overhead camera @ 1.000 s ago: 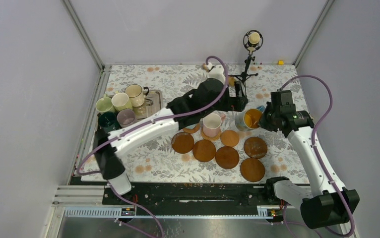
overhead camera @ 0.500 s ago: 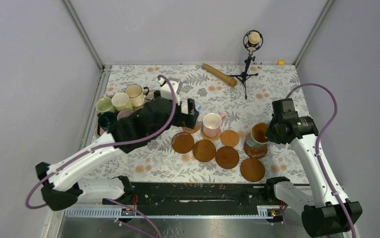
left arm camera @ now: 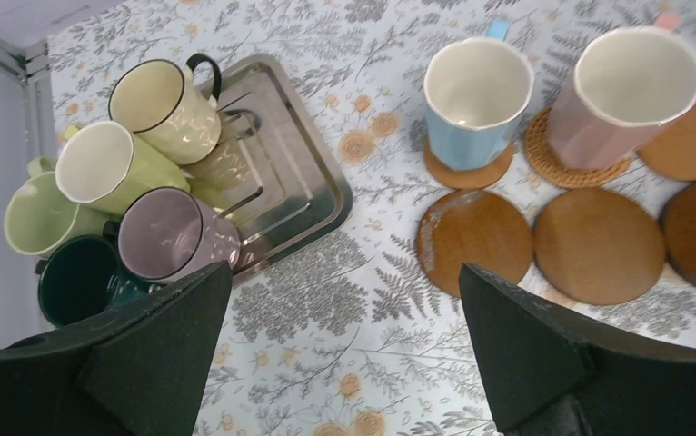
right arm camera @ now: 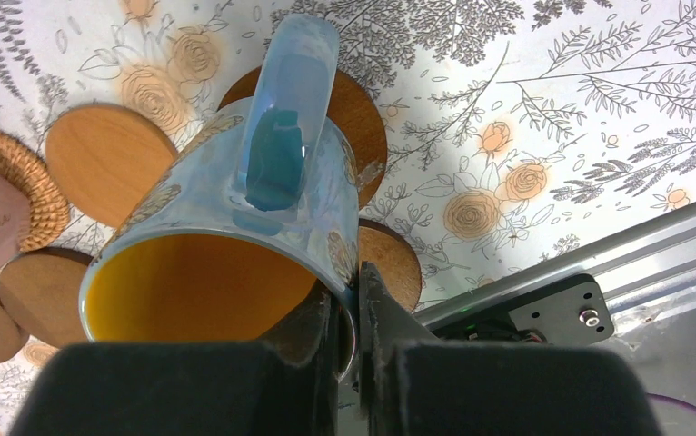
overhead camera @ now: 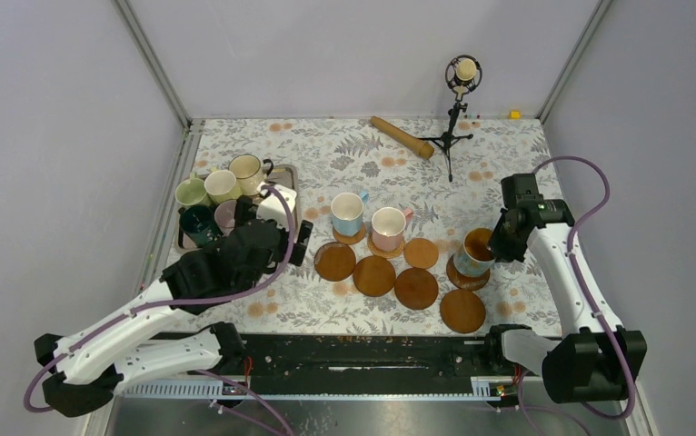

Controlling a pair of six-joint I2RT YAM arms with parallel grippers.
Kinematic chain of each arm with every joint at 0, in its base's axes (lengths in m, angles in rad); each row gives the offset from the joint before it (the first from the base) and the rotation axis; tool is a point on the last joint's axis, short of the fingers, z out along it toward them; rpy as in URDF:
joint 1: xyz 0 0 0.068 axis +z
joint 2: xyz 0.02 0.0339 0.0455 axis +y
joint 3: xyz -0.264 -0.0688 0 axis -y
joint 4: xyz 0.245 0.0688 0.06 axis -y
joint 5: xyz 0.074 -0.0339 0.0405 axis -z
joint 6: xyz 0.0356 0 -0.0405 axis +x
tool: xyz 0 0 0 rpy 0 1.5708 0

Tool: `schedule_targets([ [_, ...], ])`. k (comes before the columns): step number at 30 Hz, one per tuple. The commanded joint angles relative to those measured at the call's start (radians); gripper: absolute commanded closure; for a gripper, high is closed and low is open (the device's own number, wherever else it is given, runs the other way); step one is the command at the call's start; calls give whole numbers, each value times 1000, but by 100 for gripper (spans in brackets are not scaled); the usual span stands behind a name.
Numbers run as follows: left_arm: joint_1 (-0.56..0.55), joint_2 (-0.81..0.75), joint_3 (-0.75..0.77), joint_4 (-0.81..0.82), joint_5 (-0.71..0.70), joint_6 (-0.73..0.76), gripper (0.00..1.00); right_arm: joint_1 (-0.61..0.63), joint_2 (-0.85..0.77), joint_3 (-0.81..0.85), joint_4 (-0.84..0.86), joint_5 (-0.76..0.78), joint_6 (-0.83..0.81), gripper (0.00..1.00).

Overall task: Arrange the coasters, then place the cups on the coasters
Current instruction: Place the cup on the coaster.

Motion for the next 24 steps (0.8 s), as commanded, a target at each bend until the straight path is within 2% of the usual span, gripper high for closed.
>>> schedule_targets([
  [1, 0, -27, -27, 31, -77, 41, 1, -45, 21, 3, 47, -45, -30, 100],
  [5, -1, -57, -65, 73, -53, 48, 1, -51, 51, -1, 48, -63, -46, 100],
  [24, 0, -65, -71, 76, -52, 47, 1, -50, 91, -52, 96, -48, -50, 100],
])
